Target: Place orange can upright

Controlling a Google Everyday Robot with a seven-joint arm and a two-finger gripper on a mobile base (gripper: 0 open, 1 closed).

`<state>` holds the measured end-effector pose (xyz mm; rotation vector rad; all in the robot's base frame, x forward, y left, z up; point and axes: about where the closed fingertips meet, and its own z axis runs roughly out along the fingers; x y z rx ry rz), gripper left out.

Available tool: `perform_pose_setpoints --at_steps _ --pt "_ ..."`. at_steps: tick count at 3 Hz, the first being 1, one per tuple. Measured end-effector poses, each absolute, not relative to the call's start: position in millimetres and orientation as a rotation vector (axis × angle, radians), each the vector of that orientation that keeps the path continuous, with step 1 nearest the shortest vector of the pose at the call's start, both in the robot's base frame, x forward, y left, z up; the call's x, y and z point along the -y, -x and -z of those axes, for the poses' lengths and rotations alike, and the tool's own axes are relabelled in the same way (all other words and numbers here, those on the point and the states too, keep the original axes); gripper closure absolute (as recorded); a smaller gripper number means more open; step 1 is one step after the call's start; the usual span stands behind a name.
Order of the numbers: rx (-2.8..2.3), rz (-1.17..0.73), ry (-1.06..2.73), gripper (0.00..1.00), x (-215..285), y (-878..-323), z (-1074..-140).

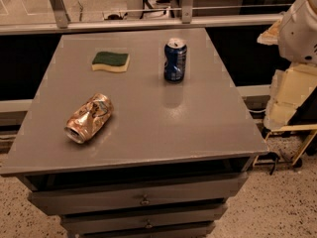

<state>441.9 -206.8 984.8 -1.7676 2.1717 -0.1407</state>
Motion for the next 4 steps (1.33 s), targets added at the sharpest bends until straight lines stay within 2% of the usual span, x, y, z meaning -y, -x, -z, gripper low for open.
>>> perform_pose_setpoints --at_steps 1,2,3,4 --pt "-2.008 0.214 1.902 0.00 176 -460 -999" --pt "-1.753 0.305 2.113 0.00 118 -479 -1015" --pt "-1.502 0.290 2.304 0.00 58 -491 -1020" --pt "-1.444 0.301 2.322 0.00 46 -491 -1027"
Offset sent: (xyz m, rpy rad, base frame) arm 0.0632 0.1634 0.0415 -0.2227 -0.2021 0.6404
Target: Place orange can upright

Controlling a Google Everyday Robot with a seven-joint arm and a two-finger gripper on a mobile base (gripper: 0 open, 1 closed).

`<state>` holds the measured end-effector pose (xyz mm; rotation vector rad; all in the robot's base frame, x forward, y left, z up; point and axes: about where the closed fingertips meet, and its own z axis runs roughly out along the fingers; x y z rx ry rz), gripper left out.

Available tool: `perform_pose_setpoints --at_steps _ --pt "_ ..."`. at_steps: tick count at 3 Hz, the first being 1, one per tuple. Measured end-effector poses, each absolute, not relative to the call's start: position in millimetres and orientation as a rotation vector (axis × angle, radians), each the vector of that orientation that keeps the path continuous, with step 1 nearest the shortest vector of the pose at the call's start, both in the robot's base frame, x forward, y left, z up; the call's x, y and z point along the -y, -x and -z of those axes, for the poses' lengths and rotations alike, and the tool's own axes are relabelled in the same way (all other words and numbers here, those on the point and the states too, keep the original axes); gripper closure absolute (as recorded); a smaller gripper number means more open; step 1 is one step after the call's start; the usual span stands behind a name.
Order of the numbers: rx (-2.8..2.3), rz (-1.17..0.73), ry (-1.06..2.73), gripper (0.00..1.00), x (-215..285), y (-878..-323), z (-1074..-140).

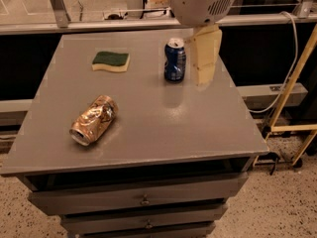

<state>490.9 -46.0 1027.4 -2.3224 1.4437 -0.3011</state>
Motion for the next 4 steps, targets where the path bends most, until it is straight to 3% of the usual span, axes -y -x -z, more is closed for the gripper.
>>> perform_pose_setpoints --at_steps 2,4 --pt "-1.358 0.255 2.410 0.00 31 -497 -1016" --pt "-1.114 0.085 2.662 0.00 -27 -518 -950"
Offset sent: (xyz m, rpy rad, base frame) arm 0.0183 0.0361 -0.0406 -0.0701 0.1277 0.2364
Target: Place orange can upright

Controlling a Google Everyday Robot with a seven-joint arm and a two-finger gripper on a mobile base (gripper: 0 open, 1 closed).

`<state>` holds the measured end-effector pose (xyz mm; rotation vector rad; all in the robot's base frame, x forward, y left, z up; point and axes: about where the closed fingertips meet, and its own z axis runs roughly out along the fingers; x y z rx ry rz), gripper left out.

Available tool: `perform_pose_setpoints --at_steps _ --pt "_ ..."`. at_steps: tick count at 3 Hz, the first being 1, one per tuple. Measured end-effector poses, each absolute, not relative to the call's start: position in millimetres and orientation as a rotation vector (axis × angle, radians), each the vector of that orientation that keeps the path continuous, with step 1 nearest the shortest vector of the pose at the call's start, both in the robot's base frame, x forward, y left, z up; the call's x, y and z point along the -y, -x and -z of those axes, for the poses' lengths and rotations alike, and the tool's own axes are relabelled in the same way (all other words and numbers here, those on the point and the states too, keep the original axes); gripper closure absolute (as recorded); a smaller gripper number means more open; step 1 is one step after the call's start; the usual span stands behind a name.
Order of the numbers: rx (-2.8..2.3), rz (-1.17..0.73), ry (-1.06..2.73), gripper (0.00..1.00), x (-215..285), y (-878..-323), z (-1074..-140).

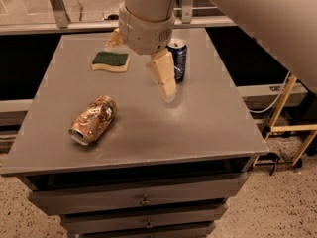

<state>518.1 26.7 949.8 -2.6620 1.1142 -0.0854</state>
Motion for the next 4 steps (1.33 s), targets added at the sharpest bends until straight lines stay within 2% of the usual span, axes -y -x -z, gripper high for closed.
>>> perform_pose_setpoints --at_steps 2,4 --pt "-0.951 0.017 2.755 0.00 -68 -519 -919" --pt "-0.833 0.104 2.860 0.00 -98 -494 -892"
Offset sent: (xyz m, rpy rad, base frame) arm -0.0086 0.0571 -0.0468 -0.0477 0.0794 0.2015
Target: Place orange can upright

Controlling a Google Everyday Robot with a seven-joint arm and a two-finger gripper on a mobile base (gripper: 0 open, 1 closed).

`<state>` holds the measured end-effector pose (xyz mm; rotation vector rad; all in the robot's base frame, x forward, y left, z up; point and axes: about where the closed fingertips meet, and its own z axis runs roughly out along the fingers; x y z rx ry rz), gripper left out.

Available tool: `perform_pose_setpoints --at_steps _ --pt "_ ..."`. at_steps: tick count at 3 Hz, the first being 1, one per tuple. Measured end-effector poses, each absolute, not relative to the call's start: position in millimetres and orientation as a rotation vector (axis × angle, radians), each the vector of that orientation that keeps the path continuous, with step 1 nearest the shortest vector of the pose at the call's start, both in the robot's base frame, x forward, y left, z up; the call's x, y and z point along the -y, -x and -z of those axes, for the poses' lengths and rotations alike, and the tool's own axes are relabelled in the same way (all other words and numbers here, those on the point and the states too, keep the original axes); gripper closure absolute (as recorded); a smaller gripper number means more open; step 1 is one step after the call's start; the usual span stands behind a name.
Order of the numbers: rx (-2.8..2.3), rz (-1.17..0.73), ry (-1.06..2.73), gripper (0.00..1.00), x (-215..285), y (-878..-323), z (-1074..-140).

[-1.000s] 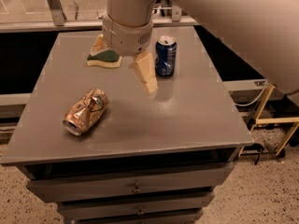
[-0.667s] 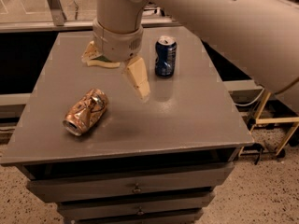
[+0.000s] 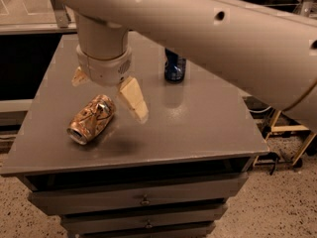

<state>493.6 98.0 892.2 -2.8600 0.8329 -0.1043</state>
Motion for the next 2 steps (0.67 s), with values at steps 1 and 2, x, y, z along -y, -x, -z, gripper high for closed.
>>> perform_pose_setpoints --at_steps 1,2 --pt "-0.792 0.104 2.900 0.00 -110 -483 -881" --pt "-0.766 0.112 2.929 0.00 -121 -475 -873"
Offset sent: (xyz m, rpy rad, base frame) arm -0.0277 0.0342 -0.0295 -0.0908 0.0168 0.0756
